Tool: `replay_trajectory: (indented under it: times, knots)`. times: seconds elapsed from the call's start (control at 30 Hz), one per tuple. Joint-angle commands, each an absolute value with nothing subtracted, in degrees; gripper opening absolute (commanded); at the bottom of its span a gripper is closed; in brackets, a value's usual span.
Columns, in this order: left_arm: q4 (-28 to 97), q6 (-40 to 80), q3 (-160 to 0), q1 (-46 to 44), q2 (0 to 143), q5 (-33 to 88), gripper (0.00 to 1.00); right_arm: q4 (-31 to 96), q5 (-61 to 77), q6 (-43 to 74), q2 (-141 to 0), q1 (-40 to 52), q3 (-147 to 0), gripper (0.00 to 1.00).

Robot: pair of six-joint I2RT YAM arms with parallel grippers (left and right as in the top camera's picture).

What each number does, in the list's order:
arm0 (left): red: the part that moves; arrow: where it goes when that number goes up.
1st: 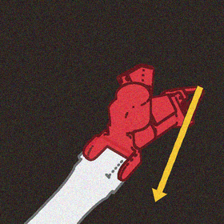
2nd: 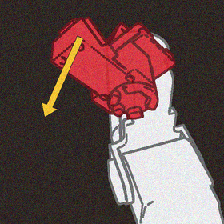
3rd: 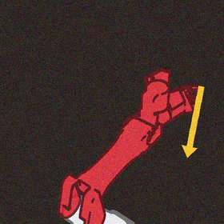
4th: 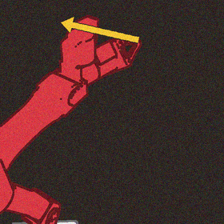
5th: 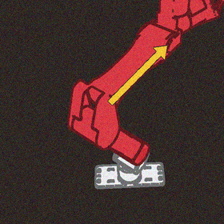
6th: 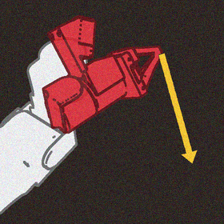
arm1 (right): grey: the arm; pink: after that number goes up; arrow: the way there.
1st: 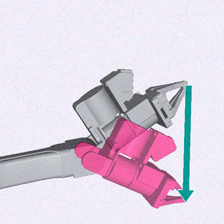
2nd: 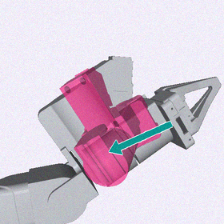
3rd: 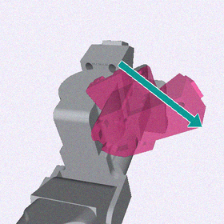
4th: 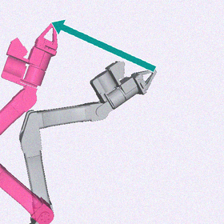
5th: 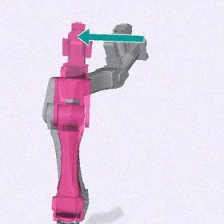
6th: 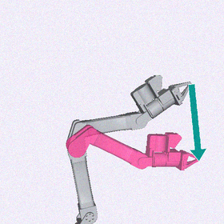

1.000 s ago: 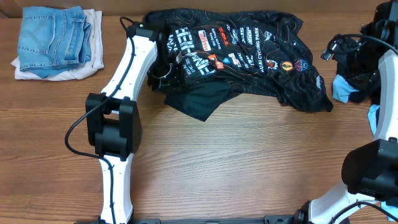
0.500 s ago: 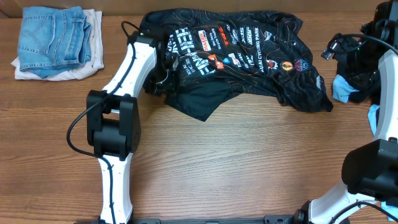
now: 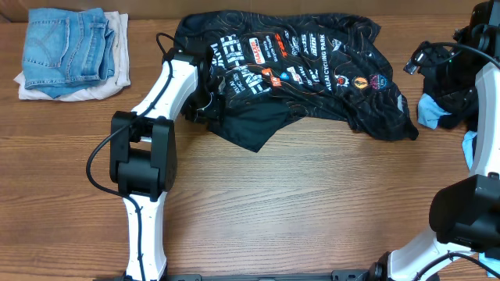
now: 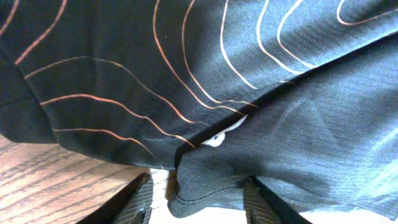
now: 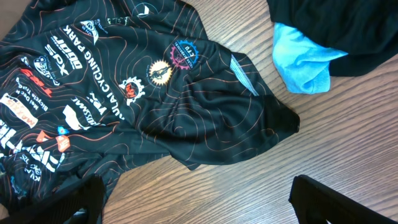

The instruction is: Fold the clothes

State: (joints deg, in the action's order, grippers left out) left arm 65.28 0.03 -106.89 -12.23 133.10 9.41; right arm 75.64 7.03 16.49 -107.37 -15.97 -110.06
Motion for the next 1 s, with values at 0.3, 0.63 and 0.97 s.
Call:
replay_trajectory:
  times: [0.3, 0.63, 0.97]
  knots:
    - [67.7, -1.3, -104.2, -12.1, 133.7, 12.1, 0.04, 75.3, 6.5, 16.5, -106.7, -15.7, -109.9, 1.0]
    - [81.0, 8.6, -106.7, -11.2, 128.3, 8.3, 0.04, 75.1, 6.5, 18.0, -106.7, -15.8, -107.0, 1.0]
    - [89.4, 9.2, -106.7, -9.3, 123.3, 6.6, 0.04, 69.8, 6.5, 22.8, -106.8, -15.8, -93.8, 1.0]
